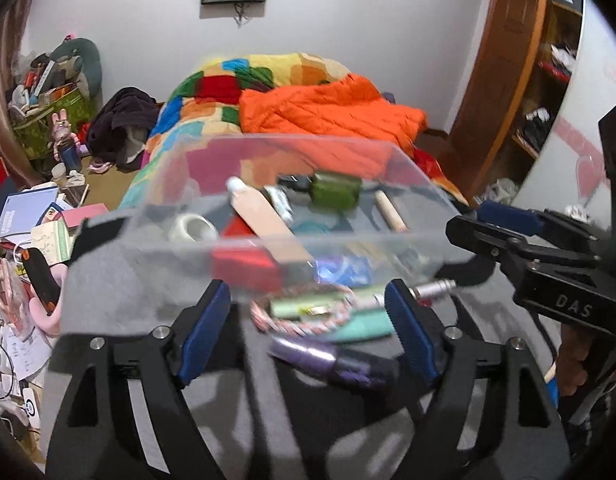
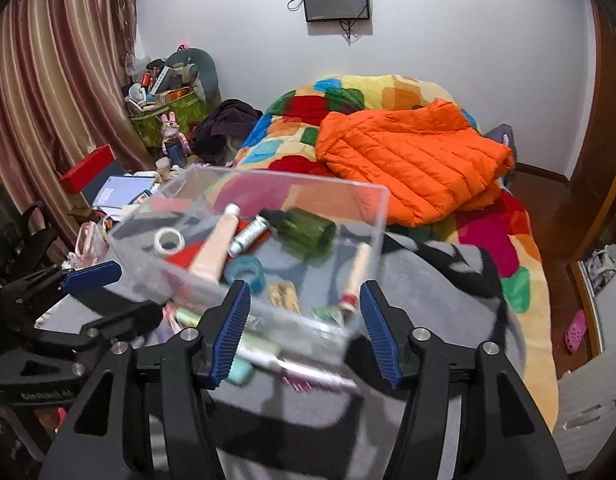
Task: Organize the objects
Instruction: 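Reach left tool to purple spray bottle while right tool reaches silver pen, then grasp purple spray bottle with left tool while right tool grasps silver pen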
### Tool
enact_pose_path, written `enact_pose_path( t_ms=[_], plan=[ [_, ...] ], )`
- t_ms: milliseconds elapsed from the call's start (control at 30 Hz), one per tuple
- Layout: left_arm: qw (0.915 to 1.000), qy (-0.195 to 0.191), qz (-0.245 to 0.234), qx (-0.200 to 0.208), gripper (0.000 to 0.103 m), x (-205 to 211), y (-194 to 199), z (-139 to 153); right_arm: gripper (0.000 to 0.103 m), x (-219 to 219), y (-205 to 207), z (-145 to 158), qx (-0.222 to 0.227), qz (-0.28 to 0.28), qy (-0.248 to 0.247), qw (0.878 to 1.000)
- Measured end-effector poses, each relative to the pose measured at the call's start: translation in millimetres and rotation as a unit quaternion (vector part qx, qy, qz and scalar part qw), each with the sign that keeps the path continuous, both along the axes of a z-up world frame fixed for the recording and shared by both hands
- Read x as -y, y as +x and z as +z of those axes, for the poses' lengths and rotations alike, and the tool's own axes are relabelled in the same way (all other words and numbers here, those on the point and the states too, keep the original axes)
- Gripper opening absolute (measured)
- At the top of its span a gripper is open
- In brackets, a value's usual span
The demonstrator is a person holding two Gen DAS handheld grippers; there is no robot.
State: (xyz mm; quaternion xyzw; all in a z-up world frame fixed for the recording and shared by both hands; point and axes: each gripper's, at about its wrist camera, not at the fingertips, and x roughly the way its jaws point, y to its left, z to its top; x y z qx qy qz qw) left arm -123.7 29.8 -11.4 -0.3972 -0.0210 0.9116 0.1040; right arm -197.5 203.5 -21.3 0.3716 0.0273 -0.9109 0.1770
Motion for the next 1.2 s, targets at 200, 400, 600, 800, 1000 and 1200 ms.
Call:
enact_pose_path(
  t_ms=[200, 400, 600, 800, 1000, 1200],
  plan=[
    [0.9995, -0.018, 0.01, 0.023, 0.083, -16.7, 5.4, -27.6, 0.057, -9.0, 6.3, -34.6, 0.036, 0.024, 0.032, 0.999],
    [0.9992, -0.008, 0.017, 0.035, 0.084, -3.0, 16.5, -40.5, 0.057, -8.8, -8.7, -60.0, 0.072, 0.035, 0.024, 0.997],
    [0.9987, 0.001, 0.033, 0.04, 0.083, 29.2, 39.9, -38.3, 0.035, -7.8, -2.8, -67.9, 0.093, 0.063, 0.007, 0.994],
    [0.9959, 0.038, 0.058, 0.058, 0.083, 59.5, 56.3, -39.6, 0.024, 0.7, 31.1, -62.7, 0.102, 0.149, -0.008, 0.984],
    [0.9969, 0.051, 0.036, 0.047, 0.083, 33.4, 47.9, -29.1, 0.024, 3.2, 33.4, -49.8, 0.079, 0.141, -0.013, 0.987],
    [0.997, 0.04, 0.037, 0.056, 0.083, -0.5, 23.6, -37.5, 0.024, 15.0, 16.1, -61.6, 0.085, 0.122, 0.027, 0.988]
  ],
)
